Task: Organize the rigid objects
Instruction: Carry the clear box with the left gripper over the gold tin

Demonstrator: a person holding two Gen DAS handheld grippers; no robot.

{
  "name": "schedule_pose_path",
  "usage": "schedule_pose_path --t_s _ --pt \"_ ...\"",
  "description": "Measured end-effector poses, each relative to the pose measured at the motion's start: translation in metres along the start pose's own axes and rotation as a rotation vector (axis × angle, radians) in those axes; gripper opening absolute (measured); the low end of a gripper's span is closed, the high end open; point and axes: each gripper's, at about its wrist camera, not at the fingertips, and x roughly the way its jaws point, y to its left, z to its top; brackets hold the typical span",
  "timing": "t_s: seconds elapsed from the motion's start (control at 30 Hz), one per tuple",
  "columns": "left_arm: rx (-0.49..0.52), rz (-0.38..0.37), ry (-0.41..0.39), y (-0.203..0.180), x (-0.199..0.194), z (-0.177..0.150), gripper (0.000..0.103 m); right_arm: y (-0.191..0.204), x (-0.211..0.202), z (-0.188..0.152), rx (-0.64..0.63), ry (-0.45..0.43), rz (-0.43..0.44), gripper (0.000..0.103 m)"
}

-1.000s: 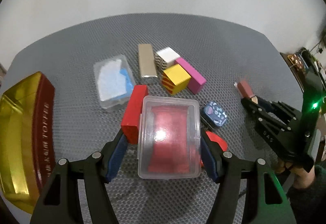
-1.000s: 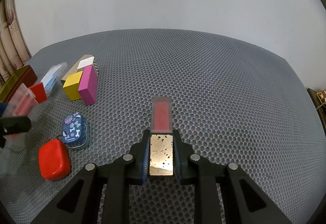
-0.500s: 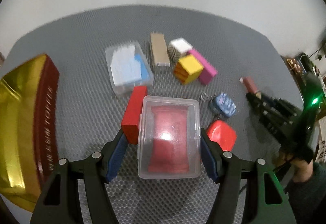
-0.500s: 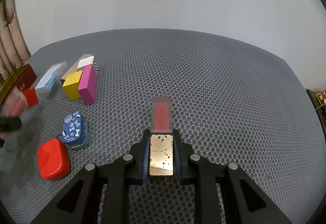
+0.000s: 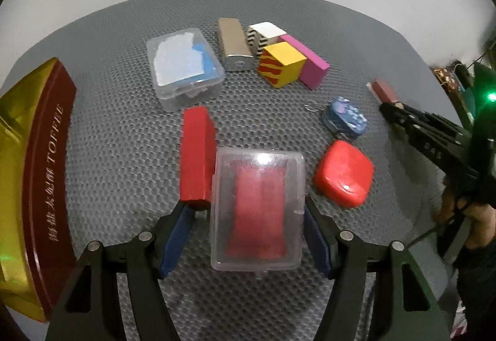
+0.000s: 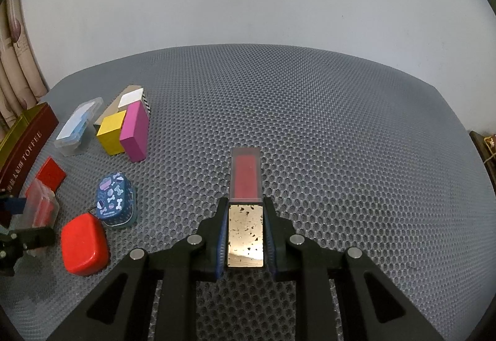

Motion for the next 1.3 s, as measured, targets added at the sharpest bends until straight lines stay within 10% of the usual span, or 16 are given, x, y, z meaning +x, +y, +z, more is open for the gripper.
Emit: schedule_pose_path --t_s 0.53,1.3 --pt "-0.03 -0.043 0.023 -0.007 -0.01 -0.023 0.072 -0.002 0.001 0.001 0.007 0.0 0.005 0.021" --pt "0.06 0.024 -0.007 -0.036 0.01 0.006 0.048 0.001 0.0 0.005 0.01 0.0 0.009 0.021"
